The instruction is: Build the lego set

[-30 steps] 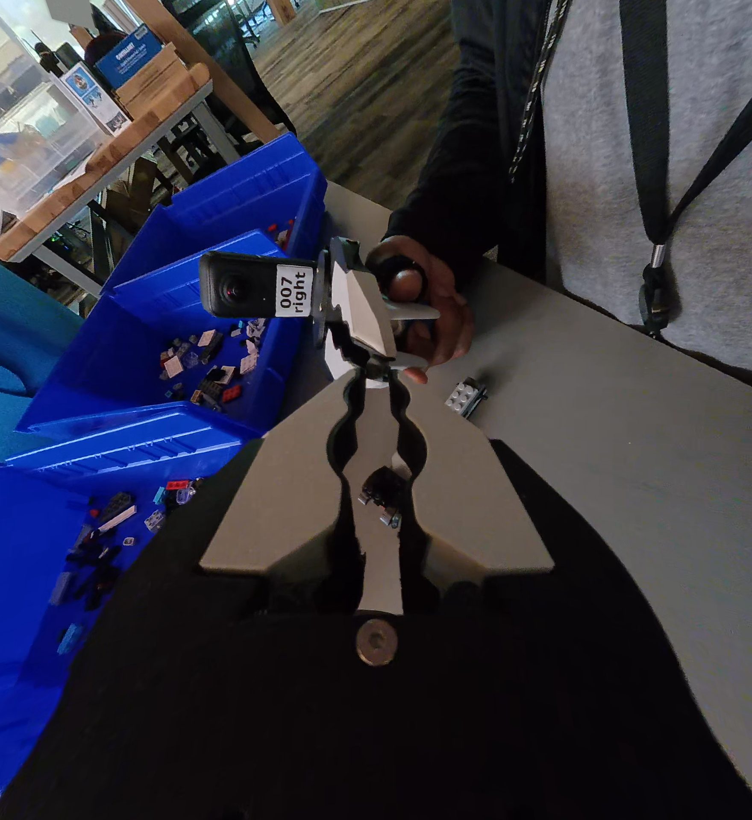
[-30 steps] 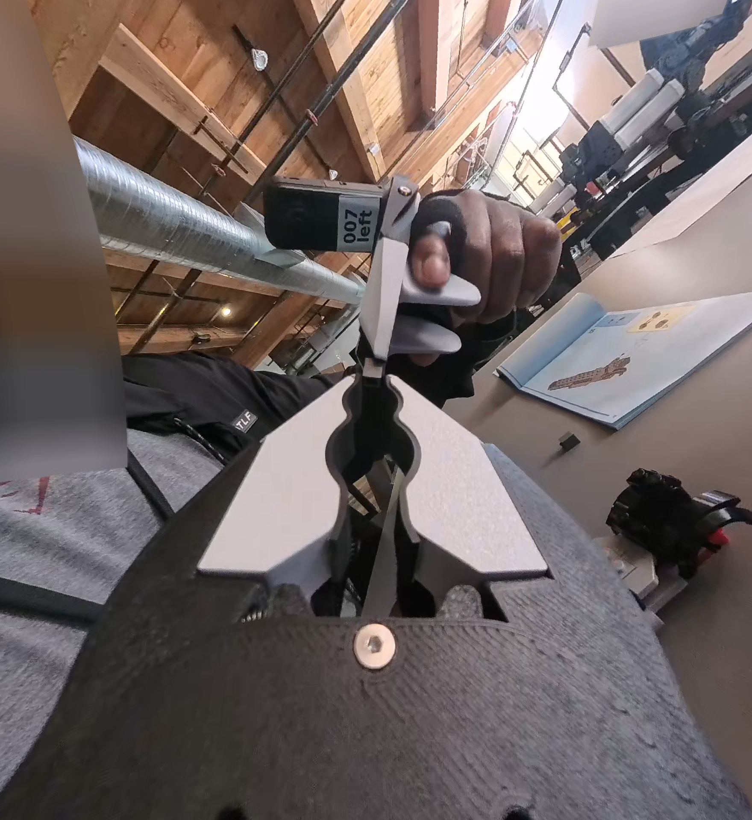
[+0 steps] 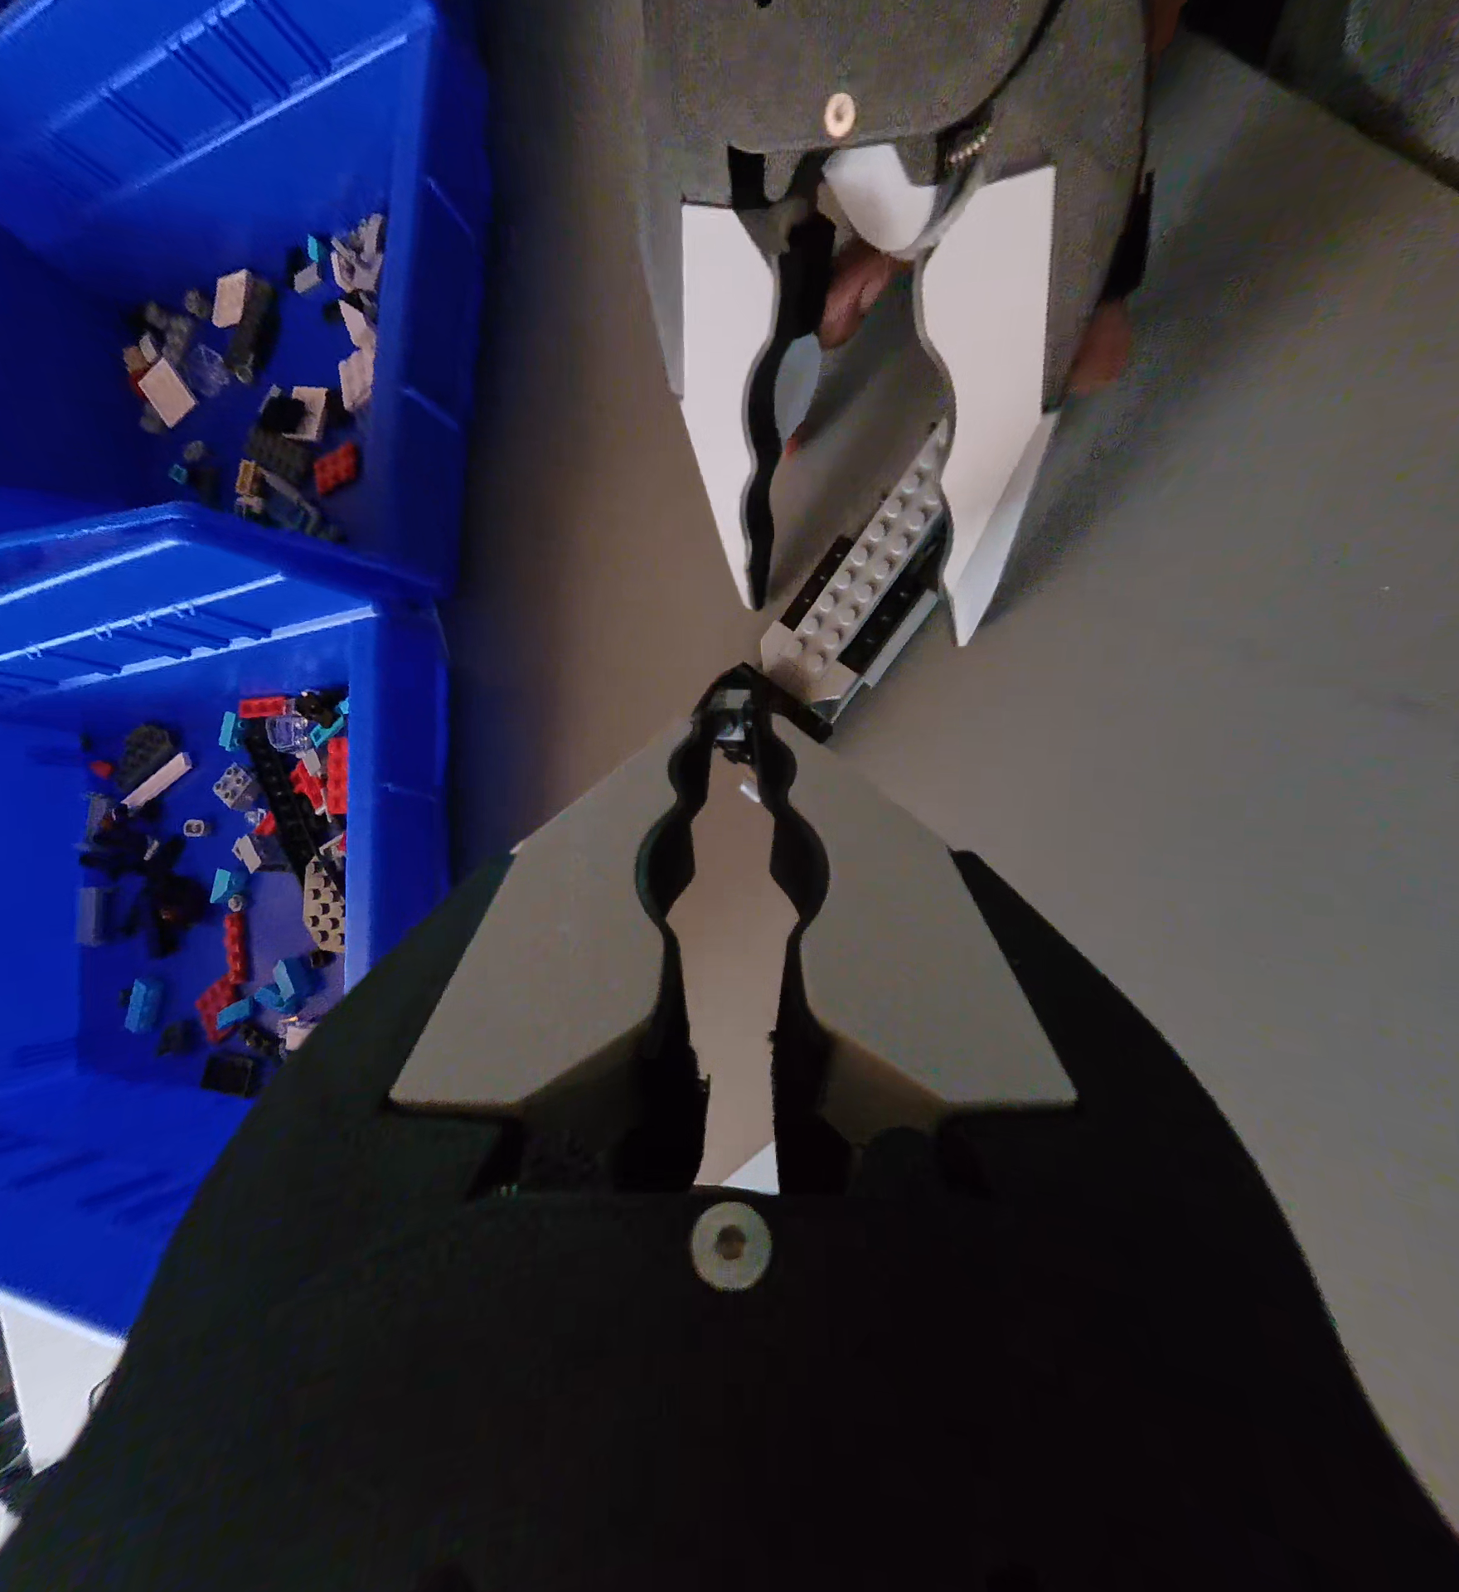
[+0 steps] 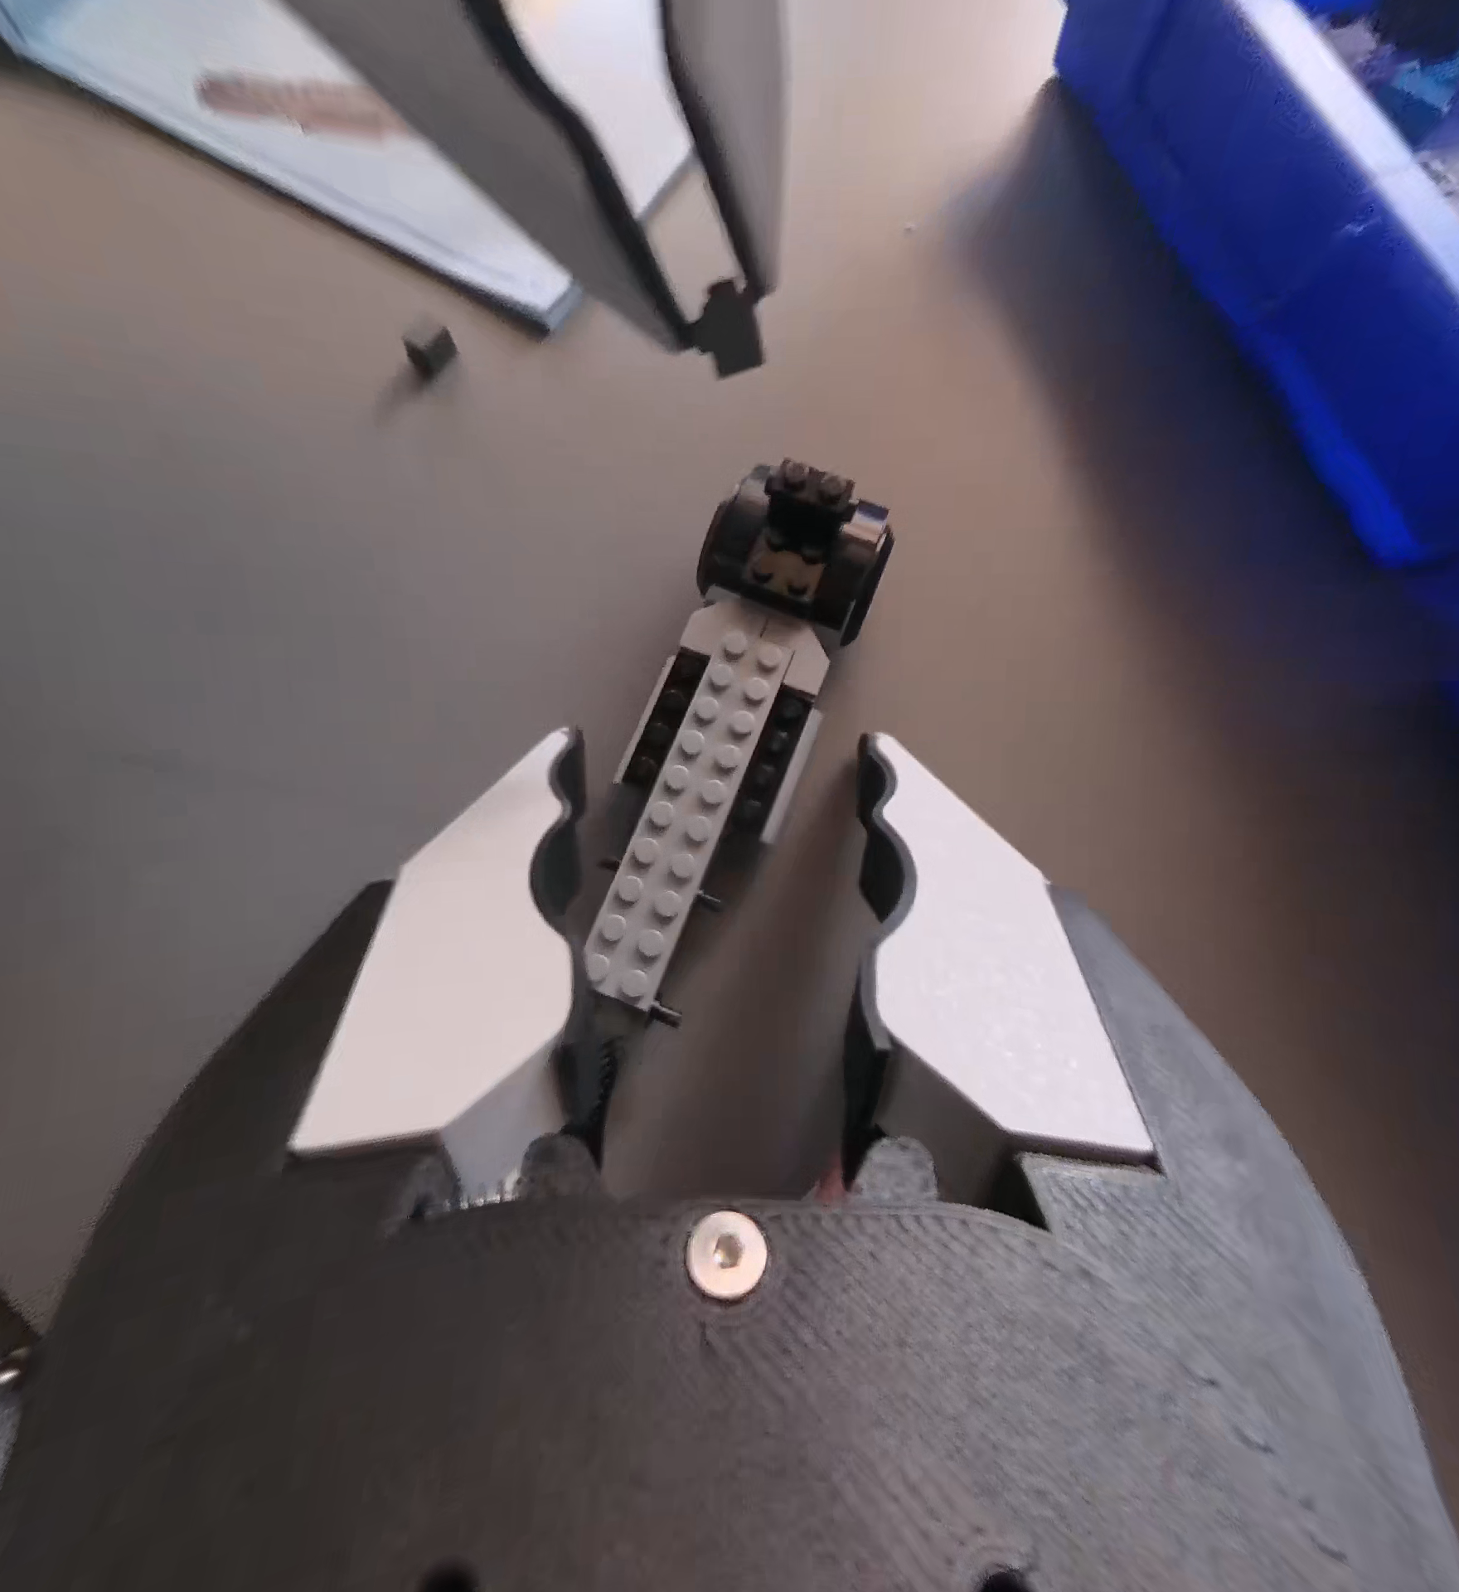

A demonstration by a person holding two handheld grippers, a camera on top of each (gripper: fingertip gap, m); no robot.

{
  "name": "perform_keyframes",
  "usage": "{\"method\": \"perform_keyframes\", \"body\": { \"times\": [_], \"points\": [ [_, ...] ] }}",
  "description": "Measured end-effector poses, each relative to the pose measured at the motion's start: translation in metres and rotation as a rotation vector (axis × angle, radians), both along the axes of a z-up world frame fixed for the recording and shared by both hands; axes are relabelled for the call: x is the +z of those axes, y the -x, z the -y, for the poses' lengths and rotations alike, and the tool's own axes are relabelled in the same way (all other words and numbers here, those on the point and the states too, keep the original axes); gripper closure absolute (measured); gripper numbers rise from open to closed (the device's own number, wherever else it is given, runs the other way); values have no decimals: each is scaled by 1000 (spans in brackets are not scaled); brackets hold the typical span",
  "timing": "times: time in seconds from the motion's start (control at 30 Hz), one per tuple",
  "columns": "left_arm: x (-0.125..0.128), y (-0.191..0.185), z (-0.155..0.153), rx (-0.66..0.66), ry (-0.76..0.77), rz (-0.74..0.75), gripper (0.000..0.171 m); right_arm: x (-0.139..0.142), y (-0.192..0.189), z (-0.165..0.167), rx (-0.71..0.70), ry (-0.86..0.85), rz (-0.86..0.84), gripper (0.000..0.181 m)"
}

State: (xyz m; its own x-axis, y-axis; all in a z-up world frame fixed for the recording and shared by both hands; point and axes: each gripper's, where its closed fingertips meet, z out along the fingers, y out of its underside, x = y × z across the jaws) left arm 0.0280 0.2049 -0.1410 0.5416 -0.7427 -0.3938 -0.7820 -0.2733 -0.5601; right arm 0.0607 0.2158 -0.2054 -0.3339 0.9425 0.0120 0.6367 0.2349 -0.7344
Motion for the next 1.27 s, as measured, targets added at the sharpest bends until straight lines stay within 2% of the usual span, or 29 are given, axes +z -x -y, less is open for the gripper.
{"method": "perform_keyframes", "body": {
  "times": [0.13, 0.8, 1.27],
  "points": [
    [-2, 0, 1, 3, 9, -22, 162, -1, 1, 0, 8, -39, -9, 136],
    [-20, 11, 3, -36, 181, -225, 162, 12, 9, 3, 108, 61, 4, 138],
    [-25, 17, 5, -90, 286, -305, 162, 17, 15, 3, 175, 31, 80, 138]
  ]
}}
